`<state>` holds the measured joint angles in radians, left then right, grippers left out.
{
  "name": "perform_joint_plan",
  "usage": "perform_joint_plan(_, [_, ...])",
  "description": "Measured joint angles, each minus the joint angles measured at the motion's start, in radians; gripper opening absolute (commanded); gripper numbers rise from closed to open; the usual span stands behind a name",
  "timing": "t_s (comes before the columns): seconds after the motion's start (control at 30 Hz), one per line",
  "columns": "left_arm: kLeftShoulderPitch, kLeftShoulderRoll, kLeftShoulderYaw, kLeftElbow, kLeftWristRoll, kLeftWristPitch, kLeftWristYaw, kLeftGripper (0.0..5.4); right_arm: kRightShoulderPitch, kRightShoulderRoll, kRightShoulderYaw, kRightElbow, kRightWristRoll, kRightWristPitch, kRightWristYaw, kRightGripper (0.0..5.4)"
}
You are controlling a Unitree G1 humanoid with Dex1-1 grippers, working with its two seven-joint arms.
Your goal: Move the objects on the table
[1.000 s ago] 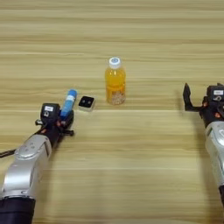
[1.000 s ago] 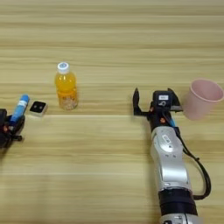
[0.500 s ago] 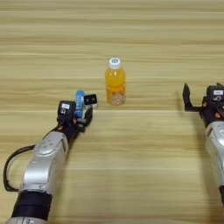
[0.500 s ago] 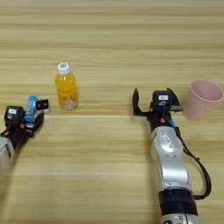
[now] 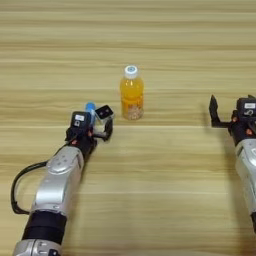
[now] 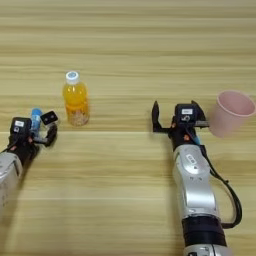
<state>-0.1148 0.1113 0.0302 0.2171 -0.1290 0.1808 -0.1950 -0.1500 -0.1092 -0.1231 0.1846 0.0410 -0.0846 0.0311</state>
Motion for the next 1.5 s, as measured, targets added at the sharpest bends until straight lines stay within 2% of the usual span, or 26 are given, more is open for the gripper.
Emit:
perform_joint_plan(0.1, [0.022, 0.001, 0.002, -0.059, -0.003, 0.012, -0.005, 5.37, 0.000, 0.000, 0.000, 0.001, 0.000, -0.002, 0.000, 5.40])
perform_joint_plan(0.33, [0.039, 0.007, -0.021, -0.160, 0.004, 0.030, -0.019, 5.39, 0.000, 0.001, 0.001, 0.005, 0.000, -0.009, -0.001, 5.40])
perform_joint_plan(0.63, [0.045, 0.009, -0.045, -0.171, 0.002, -0.005, -0.066, 5.39, 0.000, 0.001, 0.001, 0.011, 0.000, -0.011, -0.001, 5.40])
perform_joint_plan(0.73, [0.047, 0.007, -0.069, -0.178, 0.001, -0.024, -0.100, 5.39, 0.000, 0.001, 0.001, 0.011, 0.000, -0.011, -0.001, 5.40])
perform_joint_plan(0.9, [0.047, -0.006, -0.091, -0.187, 0.001, -0.056, -0.124, 5.39, 0.000, 0.001, 0.001, 0.016, 0.000, -0.012, -0.001, 5.40])
perform_joint_plan(1.17, [-0.023, -0.035, -0.124, -0.111, 0.025, -0.119, -0.116, 5.39, 0.000, 0.001, 0.001, 0.019, 0.000, -0.014, -0.001, 5.40])
perform_joint_plan(1.5, [-0.056, -0.052, -0.134, -0.065, 0.042, -0.147, -0.110, 5.39, 0.000, 0.001, 0.001, 0.019, 0.000, -0.014, -0.001, 5.40])
